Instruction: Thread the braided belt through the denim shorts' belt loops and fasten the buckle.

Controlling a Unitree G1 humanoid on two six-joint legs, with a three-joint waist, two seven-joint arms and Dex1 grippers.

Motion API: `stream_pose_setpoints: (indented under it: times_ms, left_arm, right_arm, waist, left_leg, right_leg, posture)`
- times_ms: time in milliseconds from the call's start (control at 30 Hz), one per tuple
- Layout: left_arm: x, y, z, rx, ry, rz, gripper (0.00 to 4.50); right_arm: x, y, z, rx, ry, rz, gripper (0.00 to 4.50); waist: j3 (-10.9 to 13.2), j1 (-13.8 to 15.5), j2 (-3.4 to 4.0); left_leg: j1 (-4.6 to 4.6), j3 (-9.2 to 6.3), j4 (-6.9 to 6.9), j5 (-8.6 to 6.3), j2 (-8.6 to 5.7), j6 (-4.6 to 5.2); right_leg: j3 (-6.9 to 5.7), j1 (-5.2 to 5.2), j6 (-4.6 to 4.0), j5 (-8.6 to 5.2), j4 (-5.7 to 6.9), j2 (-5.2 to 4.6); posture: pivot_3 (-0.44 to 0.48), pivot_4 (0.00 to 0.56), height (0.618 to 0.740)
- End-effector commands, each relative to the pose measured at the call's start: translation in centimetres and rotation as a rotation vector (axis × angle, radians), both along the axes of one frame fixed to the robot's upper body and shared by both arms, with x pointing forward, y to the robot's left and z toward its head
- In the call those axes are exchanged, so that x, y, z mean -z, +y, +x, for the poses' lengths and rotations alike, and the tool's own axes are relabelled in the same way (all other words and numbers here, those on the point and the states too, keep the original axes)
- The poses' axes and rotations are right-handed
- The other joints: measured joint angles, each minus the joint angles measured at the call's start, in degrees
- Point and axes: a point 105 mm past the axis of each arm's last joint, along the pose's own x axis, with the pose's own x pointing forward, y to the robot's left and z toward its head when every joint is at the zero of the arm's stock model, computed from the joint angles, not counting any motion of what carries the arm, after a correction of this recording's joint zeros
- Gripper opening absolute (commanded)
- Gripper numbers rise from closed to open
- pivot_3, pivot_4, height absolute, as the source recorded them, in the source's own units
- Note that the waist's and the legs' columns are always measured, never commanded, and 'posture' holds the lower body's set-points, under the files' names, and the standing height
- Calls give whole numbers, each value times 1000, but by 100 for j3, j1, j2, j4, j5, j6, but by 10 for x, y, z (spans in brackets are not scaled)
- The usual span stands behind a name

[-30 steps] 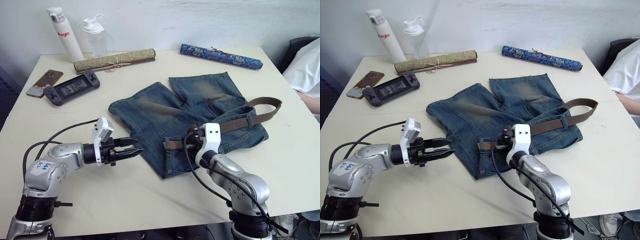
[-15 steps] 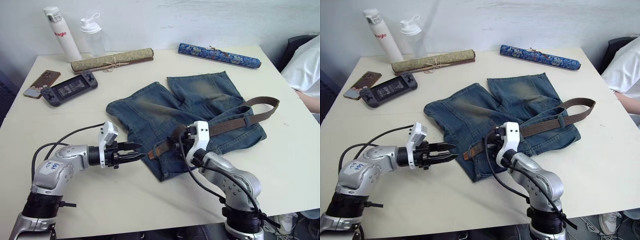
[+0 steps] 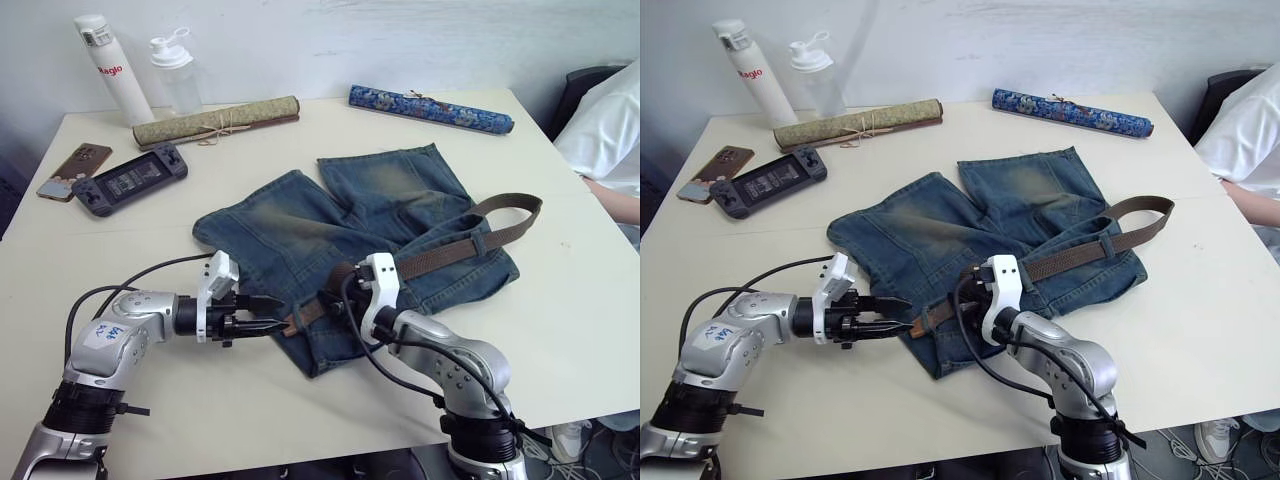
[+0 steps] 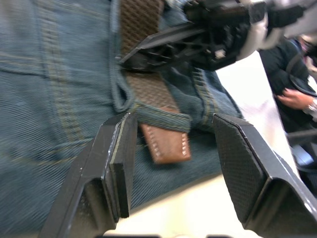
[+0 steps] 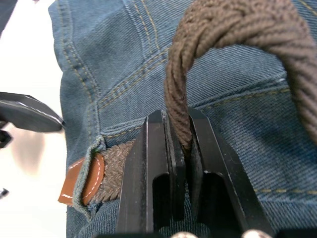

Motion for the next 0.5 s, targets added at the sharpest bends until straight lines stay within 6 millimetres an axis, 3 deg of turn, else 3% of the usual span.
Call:
stream_pose_setpoints:
  times_ms: [33,233,500]
  left_arm:
    - [3,3,-6,66,11,38,2689]
    - [16,15,-6,85,67,101,2689]
    - [14,6,-1,98,167,36,2689]
  right_arm:
    - [0,20,-11,-115,21,55,0]
    - [-2,15,-11,-111,13,71,0]
    - [-6,19,-13,-120,-5,78,0]
  waist:
    - [0,-1,0]
    - [0,1,0]
    - [-1,8,-1]
  left_leg:
    - [1,1,-1,0,0,-1]
    - [1,2,-1,0,0,-1]
    - [-1,3,-1,0,0,0]
  right_leg:
    - [0,0,0,0,0,0]
    - [1,-2,-1,-1,0,-1]
    - [2,-6,-2,-1,5,-1]
  posture:
    - [0,150,737]
    - [0,150,737]
    - [0,150,737]
